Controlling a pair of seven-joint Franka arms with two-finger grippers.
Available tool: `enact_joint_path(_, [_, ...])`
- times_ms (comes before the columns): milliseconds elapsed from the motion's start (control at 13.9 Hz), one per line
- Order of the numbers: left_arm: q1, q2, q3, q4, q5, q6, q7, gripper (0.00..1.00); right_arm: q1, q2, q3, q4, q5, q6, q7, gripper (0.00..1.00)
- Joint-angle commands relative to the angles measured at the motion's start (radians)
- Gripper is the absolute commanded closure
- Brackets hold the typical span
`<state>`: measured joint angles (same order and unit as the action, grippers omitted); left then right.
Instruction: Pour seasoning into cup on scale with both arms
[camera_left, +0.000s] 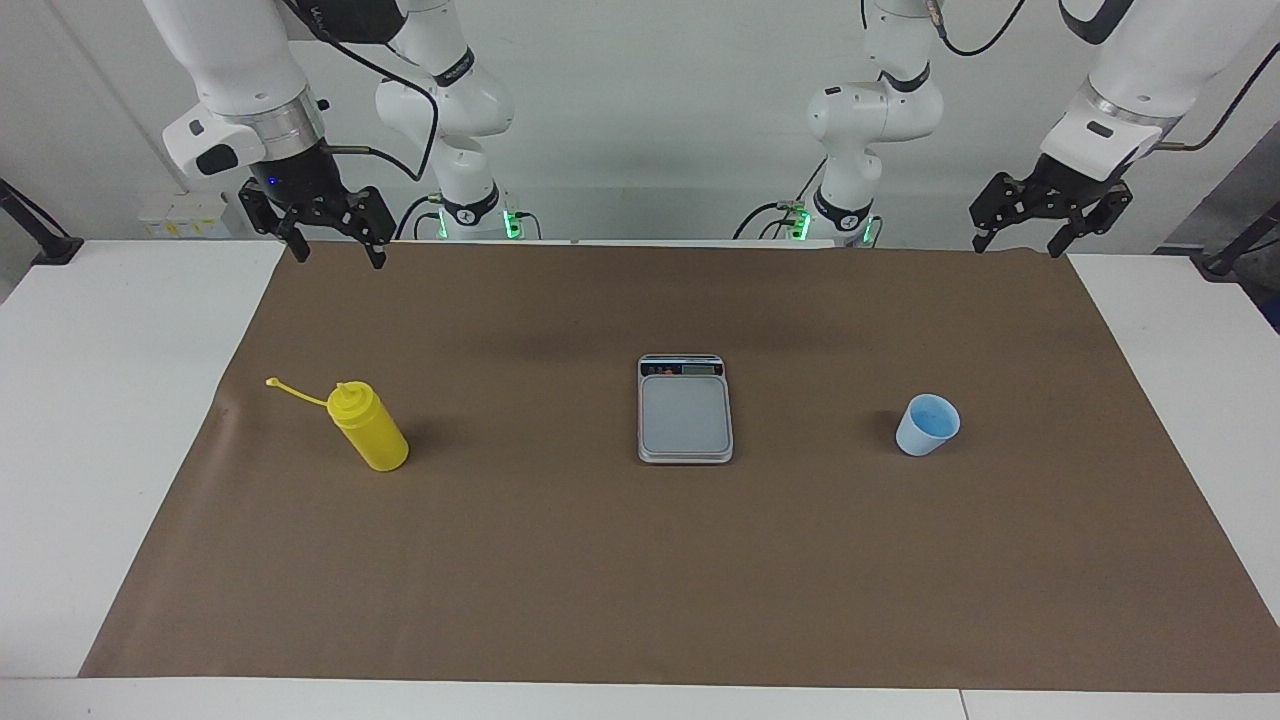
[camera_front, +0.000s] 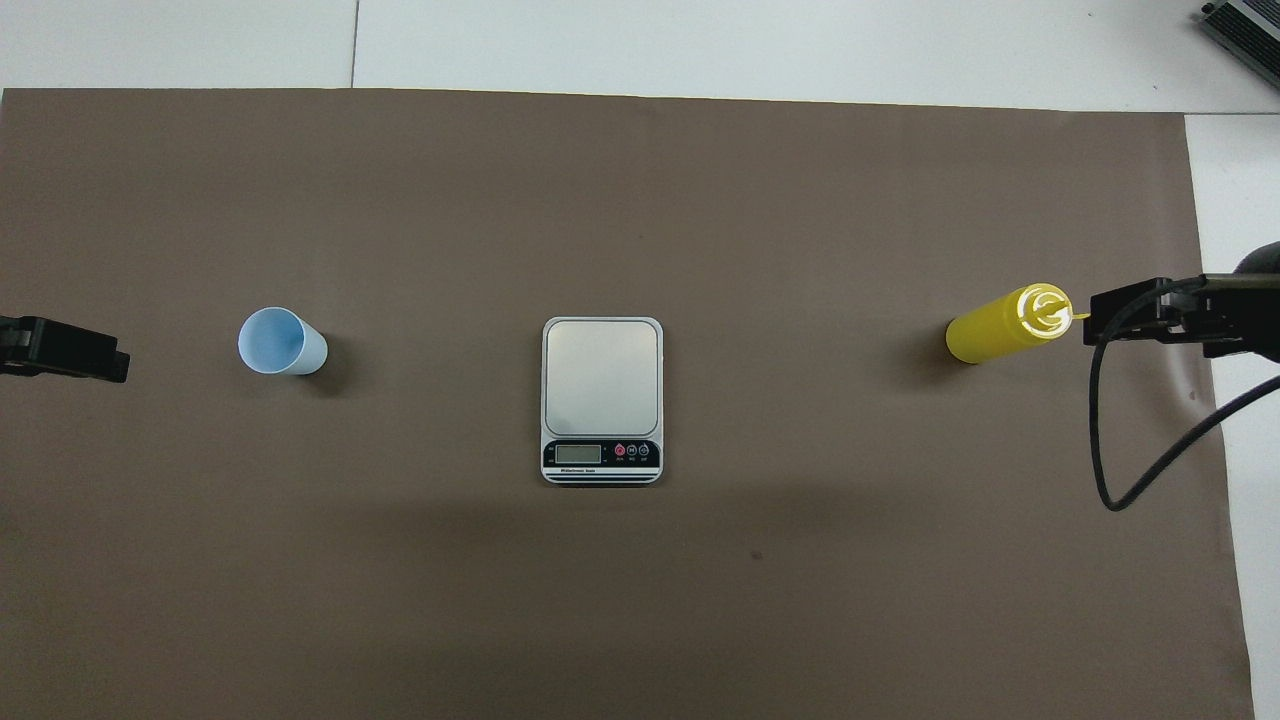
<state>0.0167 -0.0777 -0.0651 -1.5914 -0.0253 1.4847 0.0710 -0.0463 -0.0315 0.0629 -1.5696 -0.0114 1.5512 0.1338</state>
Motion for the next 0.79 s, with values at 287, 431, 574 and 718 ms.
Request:
enact_joint_path(287, [-0.009, -0.014, 0.002, -0.007, 0.001, -0.001, 0.009, 0.0, -0.015, 0.002, 0.011, 0.006, 0.011, -0.016, 0.006, 0.0])
enact_joint_path(431, [-0.008, -0.014, 0.002, -0.007, 0.001, -0.007, 0.012, 0.0, -0.015, 0.002, 0.011, 0.006, 0.011, -0.016, 0.006, 0.0])
enact_joint_path(574, [-0.008, -0.014, 0.002, -0.01, 0.001, -0.003, 0.004, 0.0, -0.015, 0.002, 0.011, 0.006, 0.011, -0.014, 0.006, 0.0])
enact_joint_path(718, [-0.006, -0.017, 0.002, -0.021, 0.001, -0.001, 0.007, 0.0, -0.015, 0.002, 0.011, 0.006, 0.011, -0.014, 0.006, 0.0])
